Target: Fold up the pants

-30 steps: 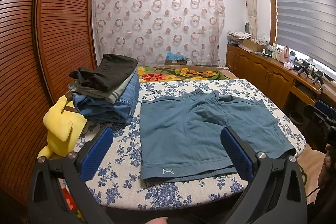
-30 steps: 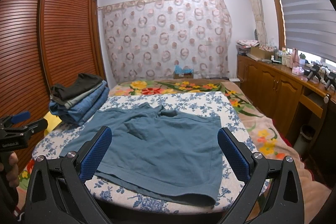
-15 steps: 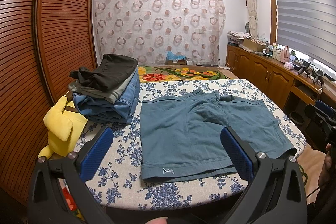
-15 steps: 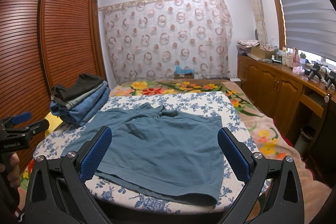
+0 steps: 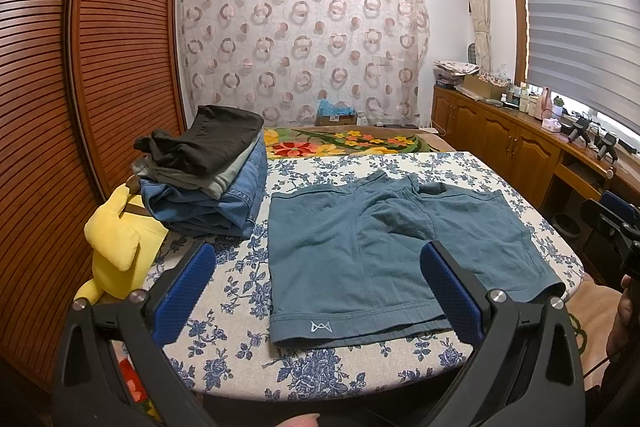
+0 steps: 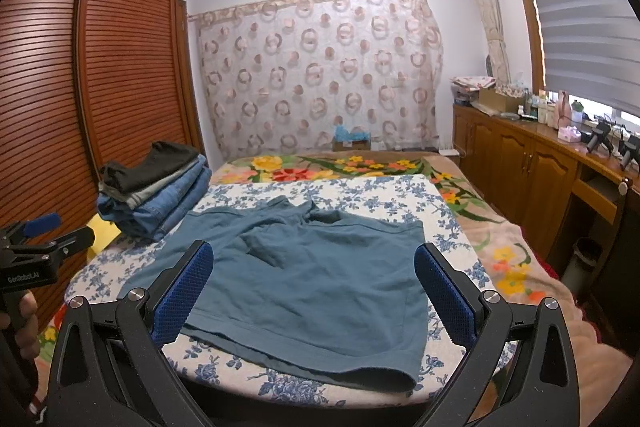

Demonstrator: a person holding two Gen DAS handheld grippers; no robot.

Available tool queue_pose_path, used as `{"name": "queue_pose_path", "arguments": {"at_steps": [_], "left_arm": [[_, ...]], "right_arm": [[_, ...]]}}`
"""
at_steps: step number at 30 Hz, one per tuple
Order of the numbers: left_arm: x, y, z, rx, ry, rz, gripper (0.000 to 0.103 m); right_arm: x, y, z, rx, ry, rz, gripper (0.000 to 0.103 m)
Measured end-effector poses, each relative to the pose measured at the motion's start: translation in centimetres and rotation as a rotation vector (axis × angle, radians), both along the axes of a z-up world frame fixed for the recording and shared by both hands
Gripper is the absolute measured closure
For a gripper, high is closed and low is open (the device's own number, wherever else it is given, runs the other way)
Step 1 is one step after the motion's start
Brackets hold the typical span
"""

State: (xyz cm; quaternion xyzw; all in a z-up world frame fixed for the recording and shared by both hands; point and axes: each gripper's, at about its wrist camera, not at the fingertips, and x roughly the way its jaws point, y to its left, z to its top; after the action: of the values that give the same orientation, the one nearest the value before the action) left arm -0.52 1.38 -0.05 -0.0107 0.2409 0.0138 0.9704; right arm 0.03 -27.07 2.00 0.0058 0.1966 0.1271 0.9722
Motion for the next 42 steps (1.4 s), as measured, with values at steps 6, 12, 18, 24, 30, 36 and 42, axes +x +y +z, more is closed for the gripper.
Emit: {"name": "queue_pose_path", "arguments": {"at_steps": [6,12,18,24,30,36,42], "left_arm": [[0.0,0.1,0.0,0.003,-0.003,-0.002,0.000],[-0.1,0.1,0.1,0.003,0.000,-0.001,0.000],[-0.2,0.0,0.2,0.003,-0.005,0.000,0.000],[-0.2,0.0,0.3,0.004,-0.004,-0.001,0.000],[0.1,0.2,0.0,0.000,0.019,-0.007,0.000],[1.3,0.2,-1.9,0.003,0.076,-0.012,0.000],[2.2,1.0,-3.8,-0.008,0.121,-0.003,0.000]], "right_arm": [[0.0,0.0,0.0,0.001,0.000,0.000,0.000],[0.0,0.0,0.0,0.002,-0.002,0.001,0.000],[0.0,0.0,0.1,0.001,-0.003,0.001,0.000],[-0.1,0.1,0.2,0.001,-0.005,0.002,0.000],[0.0,0.1,0.2,-0.003,0.001,0.005,0.000],[0.7,-0.2,-0.1,0.002,0.042,0.023,0.000],[1.3,-0.9,-1.3,-0.013,0.065,0.021,0.000]]}}
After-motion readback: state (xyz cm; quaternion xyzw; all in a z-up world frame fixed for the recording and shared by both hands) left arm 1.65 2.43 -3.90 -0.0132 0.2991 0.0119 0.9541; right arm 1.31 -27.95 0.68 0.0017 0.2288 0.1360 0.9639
